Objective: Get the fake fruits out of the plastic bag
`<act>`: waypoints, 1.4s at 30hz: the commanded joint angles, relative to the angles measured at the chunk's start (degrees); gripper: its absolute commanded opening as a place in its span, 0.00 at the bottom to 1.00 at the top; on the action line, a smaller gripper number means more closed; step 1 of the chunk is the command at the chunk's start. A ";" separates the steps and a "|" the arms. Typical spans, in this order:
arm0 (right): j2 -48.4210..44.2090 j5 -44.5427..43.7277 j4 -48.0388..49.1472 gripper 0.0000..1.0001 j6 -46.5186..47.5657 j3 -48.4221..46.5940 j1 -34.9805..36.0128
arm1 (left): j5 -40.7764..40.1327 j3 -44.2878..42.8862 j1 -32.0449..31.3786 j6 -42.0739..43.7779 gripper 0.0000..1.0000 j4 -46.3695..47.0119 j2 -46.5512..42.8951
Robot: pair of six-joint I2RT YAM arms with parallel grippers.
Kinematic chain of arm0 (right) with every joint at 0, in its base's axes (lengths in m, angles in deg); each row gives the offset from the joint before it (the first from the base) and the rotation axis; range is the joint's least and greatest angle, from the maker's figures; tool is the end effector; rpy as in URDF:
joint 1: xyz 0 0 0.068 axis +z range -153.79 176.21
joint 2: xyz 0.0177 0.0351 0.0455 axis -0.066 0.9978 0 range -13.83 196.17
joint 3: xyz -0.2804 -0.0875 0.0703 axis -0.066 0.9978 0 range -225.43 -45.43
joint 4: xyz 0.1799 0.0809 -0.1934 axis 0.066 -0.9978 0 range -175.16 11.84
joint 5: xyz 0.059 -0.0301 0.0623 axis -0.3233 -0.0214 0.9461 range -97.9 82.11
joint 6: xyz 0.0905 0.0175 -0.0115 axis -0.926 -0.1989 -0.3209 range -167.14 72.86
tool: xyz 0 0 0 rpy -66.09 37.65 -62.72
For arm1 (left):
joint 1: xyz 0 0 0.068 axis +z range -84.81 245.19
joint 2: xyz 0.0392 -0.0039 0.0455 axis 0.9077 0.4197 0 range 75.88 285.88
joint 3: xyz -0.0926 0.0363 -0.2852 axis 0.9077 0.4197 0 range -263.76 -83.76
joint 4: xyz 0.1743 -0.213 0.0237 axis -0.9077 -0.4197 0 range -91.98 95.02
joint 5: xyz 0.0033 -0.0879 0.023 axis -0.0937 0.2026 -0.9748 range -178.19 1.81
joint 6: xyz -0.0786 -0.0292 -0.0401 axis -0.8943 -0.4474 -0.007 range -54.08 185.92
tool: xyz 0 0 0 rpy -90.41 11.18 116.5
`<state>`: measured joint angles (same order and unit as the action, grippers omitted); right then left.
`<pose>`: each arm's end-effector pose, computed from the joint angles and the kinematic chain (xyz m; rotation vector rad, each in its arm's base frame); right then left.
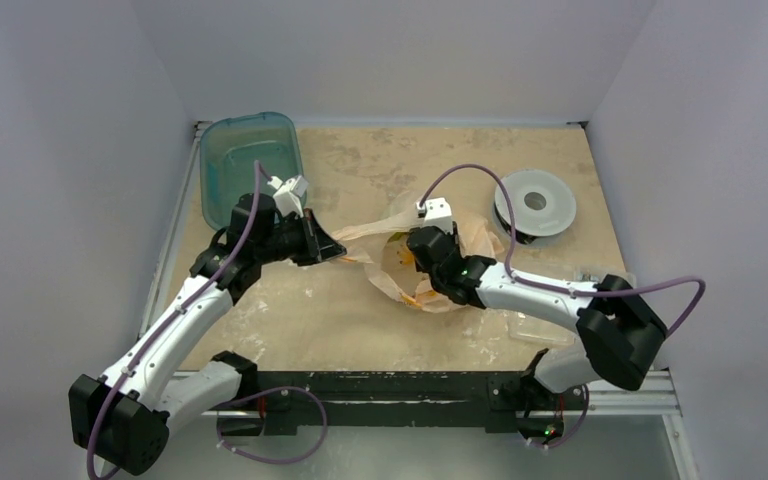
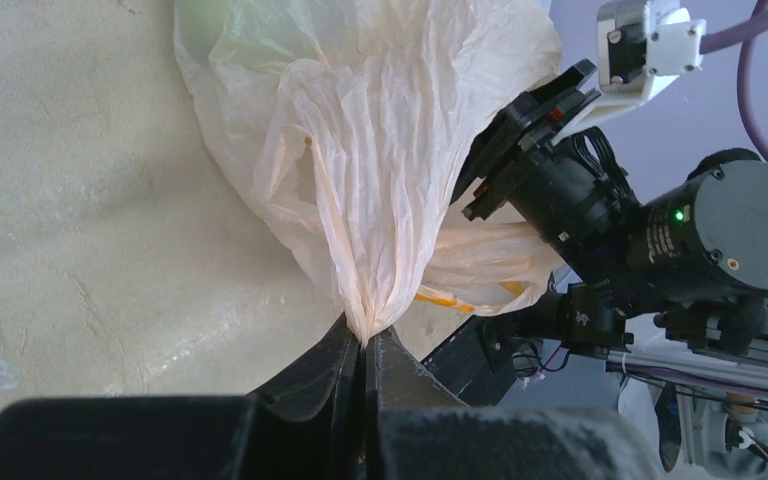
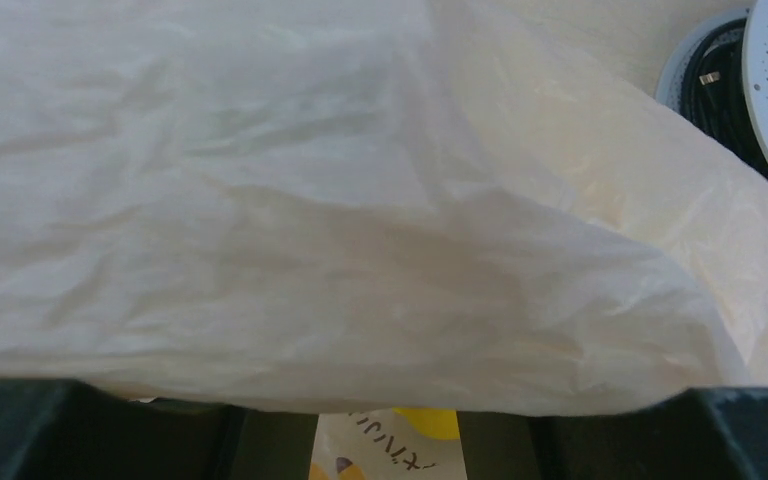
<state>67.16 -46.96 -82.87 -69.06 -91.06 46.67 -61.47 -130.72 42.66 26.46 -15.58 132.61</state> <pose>0.2492 0.2190 0.2126 -0.1785 2.0866 -0.0236 0.2203 -0.1321 0.2992 -0.0283 2.2484 -1.1112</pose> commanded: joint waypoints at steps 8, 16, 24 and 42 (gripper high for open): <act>4.01 4.15 2.41 0.52 -0.67 -0.74 -3.17 | 0.83 0.29 0.22 -0.31 0.00 2.66 1.56; 4.41 7.41 2.54 0.55 -0.37 -0.38 -3.17 | 0.54 -0.85 0.24 2.93 0.24 -3.39 1.72; -8.15 18.65 -8.56 0.75 -4.63 -2.70 -1.70 | -2.19 -4.04 -1.83 7.33 0.77 -14.31 -7.71; -28.59 9.59 -46.14 0.99 -26.50 -11.14 -1.36 | -28.07 -16.93 -37.21 1.22 0.74 -8.24 -3.40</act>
<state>36.28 -27.71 -118.21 -86.58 -99.78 45.27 -80.03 -142.89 12.91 28.73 -29.09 120.83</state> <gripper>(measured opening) 0.987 0.756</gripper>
